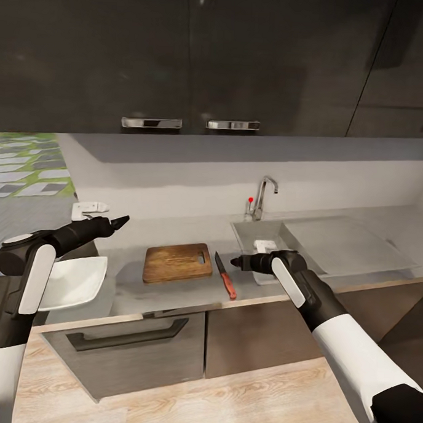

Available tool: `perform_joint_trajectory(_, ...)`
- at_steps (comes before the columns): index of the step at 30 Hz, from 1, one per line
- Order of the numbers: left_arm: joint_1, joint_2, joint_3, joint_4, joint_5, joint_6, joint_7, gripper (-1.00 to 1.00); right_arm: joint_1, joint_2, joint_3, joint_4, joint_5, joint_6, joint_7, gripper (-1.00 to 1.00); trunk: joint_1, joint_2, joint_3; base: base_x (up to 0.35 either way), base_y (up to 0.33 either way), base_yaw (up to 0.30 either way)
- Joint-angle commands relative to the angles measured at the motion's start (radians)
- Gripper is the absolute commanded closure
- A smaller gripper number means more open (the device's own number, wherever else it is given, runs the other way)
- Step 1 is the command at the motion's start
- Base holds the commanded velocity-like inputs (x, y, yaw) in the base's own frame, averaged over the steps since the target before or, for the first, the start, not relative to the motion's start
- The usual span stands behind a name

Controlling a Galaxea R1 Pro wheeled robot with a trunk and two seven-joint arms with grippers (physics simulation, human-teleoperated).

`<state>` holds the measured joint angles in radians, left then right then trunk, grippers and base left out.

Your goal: In the kitchen, take the Vidalia onion out of the sink, dice it on the chopping board with the paring knife, put the diced onion into the bowl on the countertop, then place both the paring knife and the chopping board into the sink.

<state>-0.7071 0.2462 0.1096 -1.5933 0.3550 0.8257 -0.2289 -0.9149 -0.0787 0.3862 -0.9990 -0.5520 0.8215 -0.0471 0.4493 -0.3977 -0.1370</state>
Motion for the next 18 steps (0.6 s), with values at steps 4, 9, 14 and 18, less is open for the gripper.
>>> perform_joint_trajectory(4,-0.001,-0.001,0.001,-0.001,-0.002,0.006,-0.006,-1.00,-0.008,0.005,0.004,-0.001,-0.006,0.058,-0.034,-1.00,0.001,-0.002,-0.002,0.001,0.000,0.000)
perform_joint_trajectory(9,-0.001,-0.002,0.001,-0.001,-0.002,0.007,-0.006,-1.00,-0.011,0.012,0.004,-0.002,-0.007,0.129,-0.046,-1.00,0.001,-0.002,-0.002,0.000,0.000,0.000)
perform_joint_trajectory(14,-0.001,-0.002,0.001,-0.001,-0.002,0.007,-0.006,-1.00,-0.012,0.027,0.004,-0.003,-0.007,0.156,-0.046,-1.00,0.001,-0.002,-0.002,0.000,0.000,0.000)
perform_joint_trajectory(18,-0.001,-0.002,0.001,-0.001,-0.002,0.007,-0.006,-1.00,-0.012,0.034,0.003,-0.003,-0.007,0.161,-0.047,-1.00,0.001,-0.002,-0.002,0.000,0.000,0.000)
